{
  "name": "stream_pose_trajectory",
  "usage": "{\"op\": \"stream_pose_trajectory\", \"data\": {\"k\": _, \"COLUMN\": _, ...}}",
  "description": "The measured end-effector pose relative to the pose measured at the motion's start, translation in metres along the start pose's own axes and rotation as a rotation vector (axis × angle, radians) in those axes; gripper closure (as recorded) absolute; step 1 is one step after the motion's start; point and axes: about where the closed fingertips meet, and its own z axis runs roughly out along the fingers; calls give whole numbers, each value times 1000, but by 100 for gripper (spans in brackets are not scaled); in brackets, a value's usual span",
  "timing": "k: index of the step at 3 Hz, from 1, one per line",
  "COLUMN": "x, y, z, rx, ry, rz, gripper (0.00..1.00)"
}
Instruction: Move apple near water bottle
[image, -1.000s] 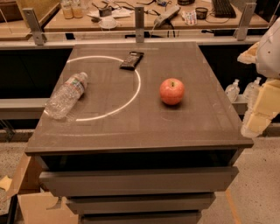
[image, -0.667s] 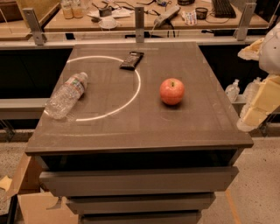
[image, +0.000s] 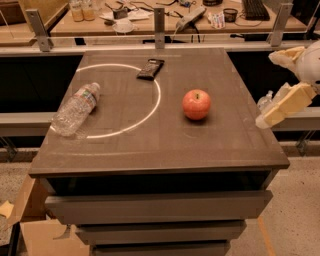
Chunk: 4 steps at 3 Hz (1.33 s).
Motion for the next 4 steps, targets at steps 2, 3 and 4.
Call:
{"op": "stream_pose_trajectory", "data": {"k": 2, "x": 2, "y": -17, "z": 30, "rx": -44, "ry": -100, "rz": -12, "gripper": 0}}
{"op": "stream_pose_trajectory", "data": {"k": 3, "x": -1, "y": -13, "z": 38, "rx": -61, "ry": -148, "rz": 18, "gripper": 0}}
{"op": "stream_pose_trajectory", "data": {"k": 4, "x": -6, "y": -17, "z": 61, "rx": -92, "ry": -226, "rz": 41, "gripper": 0}}
